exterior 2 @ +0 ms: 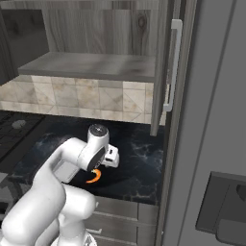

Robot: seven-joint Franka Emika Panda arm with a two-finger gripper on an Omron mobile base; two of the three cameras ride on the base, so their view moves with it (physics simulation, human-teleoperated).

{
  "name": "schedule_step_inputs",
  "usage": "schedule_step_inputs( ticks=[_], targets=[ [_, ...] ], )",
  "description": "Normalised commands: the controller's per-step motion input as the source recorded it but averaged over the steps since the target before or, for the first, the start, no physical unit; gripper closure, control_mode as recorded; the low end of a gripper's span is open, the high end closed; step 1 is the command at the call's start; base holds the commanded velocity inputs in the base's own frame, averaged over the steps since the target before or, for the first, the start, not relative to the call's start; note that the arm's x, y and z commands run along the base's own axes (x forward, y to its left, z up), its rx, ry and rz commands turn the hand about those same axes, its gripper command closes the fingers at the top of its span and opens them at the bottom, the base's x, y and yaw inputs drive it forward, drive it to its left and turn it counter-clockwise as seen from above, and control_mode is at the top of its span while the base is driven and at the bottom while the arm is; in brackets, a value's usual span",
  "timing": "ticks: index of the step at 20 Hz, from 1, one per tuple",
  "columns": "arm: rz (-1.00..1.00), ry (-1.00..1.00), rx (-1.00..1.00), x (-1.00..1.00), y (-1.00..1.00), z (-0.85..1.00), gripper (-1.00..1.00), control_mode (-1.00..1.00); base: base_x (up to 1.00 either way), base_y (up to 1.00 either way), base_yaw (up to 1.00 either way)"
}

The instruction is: Retrieve the tupperware from the cabinet, then place the raw meat into the tupperware to avoid contamination.

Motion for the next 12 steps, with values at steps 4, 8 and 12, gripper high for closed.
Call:
schedule_step_inputs(
  ticks=[4,8,12],
  targets=[
    [0.09,0.05,-0.04,0.0,0.0,-0.55,-1.0,-1.0,0.0,0.0,0.0],
    [0.06,0.0,-0.02,0.06,0.02,-0.48,-1.0,-1.0,0.0,0.0,0.0],
    [0.05,0.0,-0.01,0.12,0.15,-0.48,-1.0,-1.0,0.0,0.0,0.0]
  ],
)
